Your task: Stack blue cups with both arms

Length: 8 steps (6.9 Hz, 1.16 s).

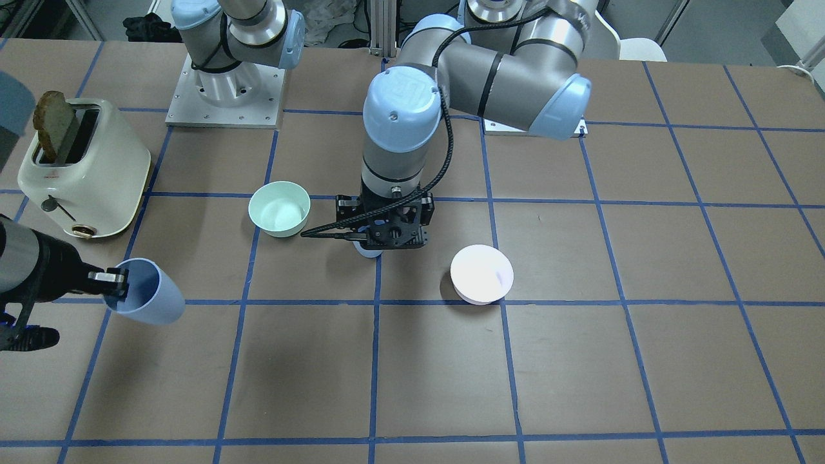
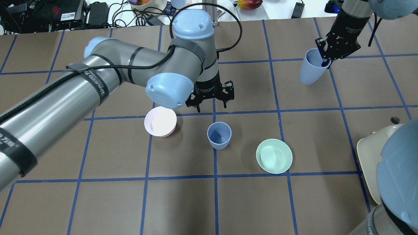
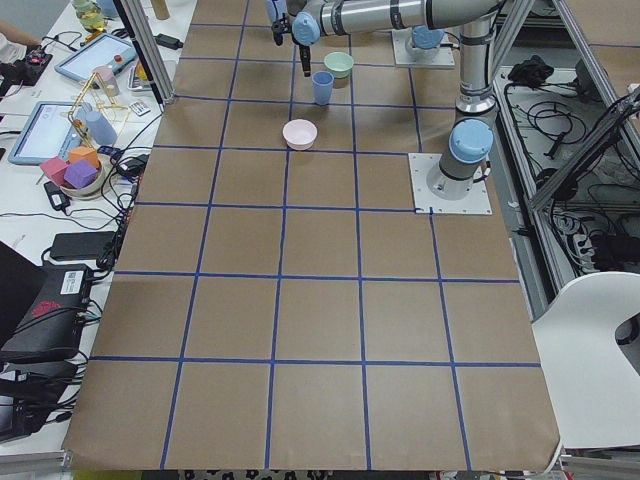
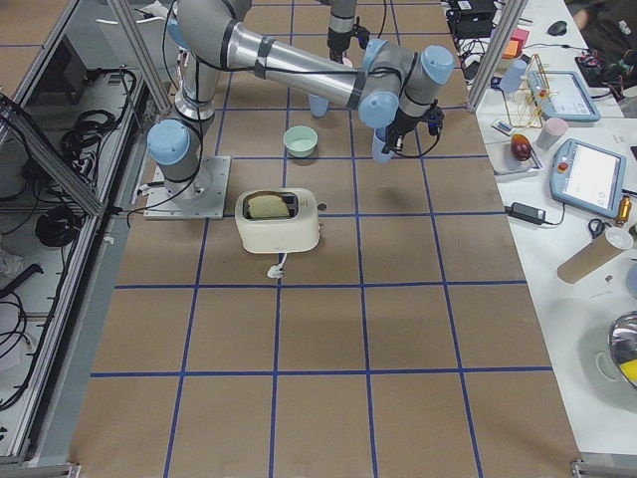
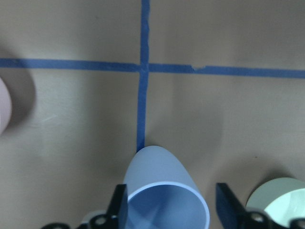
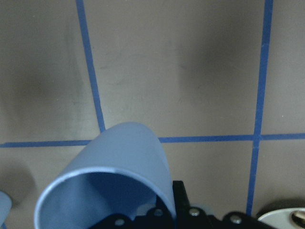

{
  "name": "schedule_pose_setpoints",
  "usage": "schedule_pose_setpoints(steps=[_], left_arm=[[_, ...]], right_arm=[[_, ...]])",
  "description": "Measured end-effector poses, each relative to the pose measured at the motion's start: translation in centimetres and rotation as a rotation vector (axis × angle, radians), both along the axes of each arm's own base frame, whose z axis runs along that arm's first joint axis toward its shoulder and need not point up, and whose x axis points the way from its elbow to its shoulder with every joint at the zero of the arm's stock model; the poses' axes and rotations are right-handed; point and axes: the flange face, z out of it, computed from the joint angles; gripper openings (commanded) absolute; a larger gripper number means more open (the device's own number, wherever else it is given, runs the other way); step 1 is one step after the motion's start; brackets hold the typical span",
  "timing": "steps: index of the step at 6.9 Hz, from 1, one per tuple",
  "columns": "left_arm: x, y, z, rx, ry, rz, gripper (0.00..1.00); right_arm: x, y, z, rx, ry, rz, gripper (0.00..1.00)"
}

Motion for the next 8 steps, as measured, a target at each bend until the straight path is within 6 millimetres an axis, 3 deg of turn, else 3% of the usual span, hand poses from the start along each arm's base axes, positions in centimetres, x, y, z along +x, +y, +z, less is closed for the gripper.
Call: schedule_pose_setpoints(steps=[2, 3, 4, 5, 6, 8], left_arm=[[6.8, -1.7, 9.2, -0.037, 0.008, -0.01, 1.0], [9.5, -0.3, 13.1, -0.039, 0.005, -0.022, 1.0], [11.1, 2.5, 16.3, -0.033, -0.008, -0.027, 1.0], [12.3, 5.0, 18.0, -0.032, -0.023, -0.025, 1.0], [13.7, 5.8, 17.3, -0.043, -0.059, -0.013, 1.0], [16.8, 4.5, 15.3, -0.149, -0.121, -0.049, 1.0]], right_arm=[[7.9, 2.8, 2.4, 0.051, -0.004, -0.039, 0.0], [12.5, 4.2, 2.8, 0.066, 0.013, -0.048, 0.0], [16.7, 5.7, 2.9, 0.077, 0.033, -0.055, 0.0], [20.3, 7.4, 2.6, 0.093, 0.051, -0.072, 0.0], [23.6, 9.4, 1.9, 0.117, 0.057, -0.092, 0.0], [27.4, 12.2, 0.5, 0.148, 0.062, -0.116, 0.0]])
